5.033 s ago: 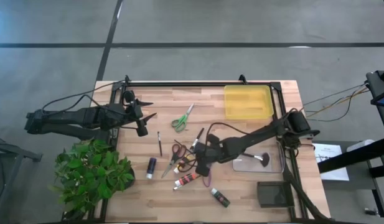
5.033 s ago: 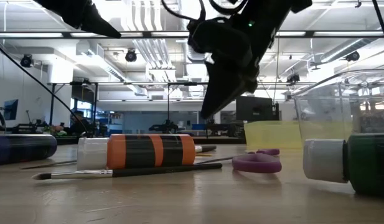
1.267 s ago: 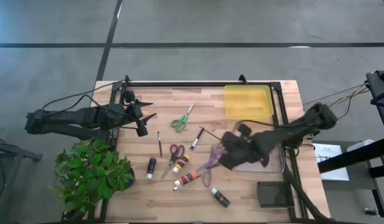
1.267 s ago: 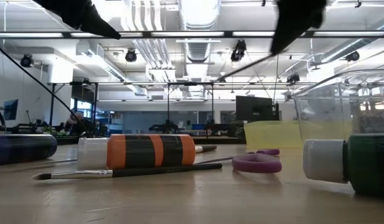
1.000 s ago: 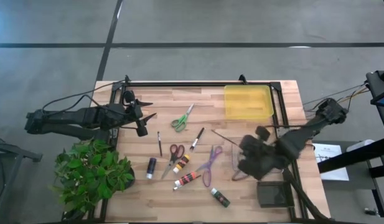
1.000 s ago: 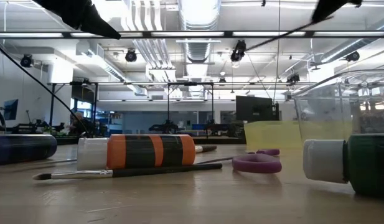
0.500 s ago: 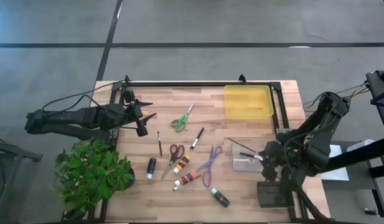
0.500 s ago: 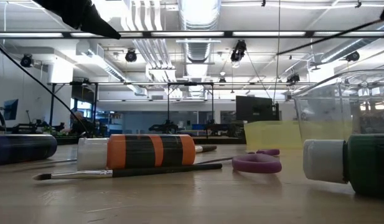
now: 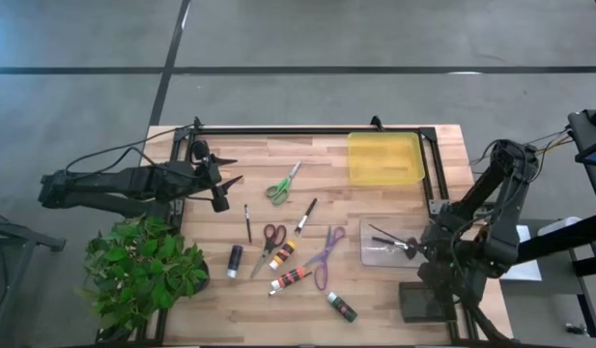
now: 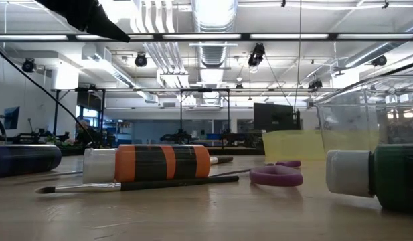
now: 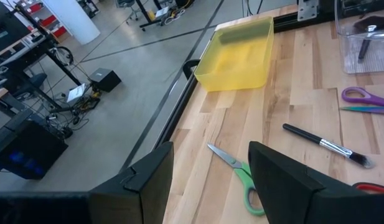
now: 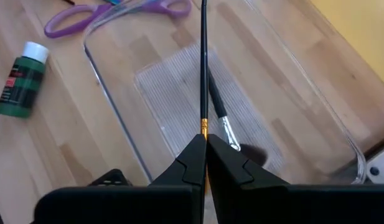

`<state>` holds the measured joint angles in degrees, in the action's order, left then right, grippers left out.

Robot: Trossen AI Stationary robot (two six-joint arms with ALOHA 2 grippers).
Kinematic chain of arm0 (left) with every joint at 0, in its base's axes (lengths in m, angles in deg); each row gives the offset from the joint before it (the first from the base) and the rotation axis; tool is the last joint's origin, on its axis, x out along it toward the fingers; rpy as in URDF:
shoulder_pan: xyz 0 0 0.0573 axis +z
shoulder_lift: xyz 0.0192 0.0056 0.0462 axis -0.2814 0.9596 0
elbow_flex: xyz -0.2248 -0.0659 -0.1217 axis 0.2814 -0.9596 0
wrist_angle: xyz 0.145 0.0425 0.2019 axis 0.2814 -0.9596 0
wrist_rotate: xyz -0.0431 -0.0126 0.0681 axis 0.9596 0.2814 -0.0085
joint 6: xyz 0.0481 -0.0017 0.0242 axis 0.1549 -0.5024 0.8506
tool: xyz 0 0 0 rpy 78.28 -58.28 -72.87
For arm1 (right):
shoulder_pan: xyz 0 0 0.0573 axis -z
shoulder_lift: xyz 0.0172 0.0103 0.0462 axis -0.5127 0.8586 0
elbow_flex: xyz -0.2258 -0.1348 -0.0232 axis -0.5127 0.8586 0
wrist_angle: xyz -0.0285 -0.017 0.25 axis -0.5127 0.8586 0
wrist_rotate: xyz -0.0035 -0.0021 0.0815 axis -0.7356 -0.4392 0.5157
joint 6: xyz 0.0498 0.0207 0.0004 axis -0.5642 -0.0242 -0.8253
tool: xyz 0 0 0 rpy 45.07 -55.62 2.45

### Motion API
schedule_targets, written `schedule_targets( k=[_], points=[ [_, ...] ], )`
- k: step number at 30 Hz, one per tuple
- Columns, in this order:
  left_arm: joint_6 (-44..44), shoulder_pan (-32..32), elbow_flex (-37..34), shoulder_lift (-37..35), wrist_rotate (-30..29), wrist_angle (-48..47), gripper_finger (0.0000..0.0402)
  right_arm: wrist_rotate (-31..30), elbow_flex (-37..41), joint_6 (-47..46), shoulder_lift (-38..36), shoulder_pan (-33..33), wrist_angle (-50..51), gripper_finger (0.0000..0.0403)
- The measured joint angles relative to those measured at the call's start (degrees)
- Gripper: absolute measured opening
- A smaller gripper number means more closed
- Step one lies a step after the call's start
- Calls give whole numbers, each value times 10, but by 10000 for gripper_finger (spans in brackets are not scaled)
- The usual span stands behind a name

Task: Pick & Place Paint Supplies
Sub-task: Put the gold paint brush into the transparent bin, then put the foundation brush into the transparent bin

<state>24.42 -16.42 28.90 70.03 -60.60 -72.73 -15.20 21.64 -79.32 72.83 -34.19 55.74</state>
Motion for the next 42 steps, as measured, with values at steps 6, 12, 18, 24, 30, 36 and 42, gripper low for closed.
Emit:
schedule_targets(
  k=[6, 12, 18, 24, 30, 36, 42],
  points=[
    [0, 0, 0, 0, 0, 1, 213, 11, 3, -9, 0, -2, -2, 8],
    [0, 0, 0, 0, 0, 1, 213, 11, 3, -8, 0, -2, -2, 8],
    [-2, 0, 0, 0, 0, 1, 213, 13, 3, -16, 0, -2, -1, 8],
    [-2, 0, 0, 0, 0, 1, 213, 24, 3, -53, 0, -2, 17, 9],
    [-2, 0, 0, 0, 0, 0, 213, 41, 3, -80, -2, -2, 21, 20],
    [-2, 0, 0, 0, 0, 0, 213, 41, 3, -88, -1, -2, 21, 105],
    [-5, 0, 0, 0, 0, 0, 213, 11, 3, -68, 5, 11, 26, 177]
  ],
)
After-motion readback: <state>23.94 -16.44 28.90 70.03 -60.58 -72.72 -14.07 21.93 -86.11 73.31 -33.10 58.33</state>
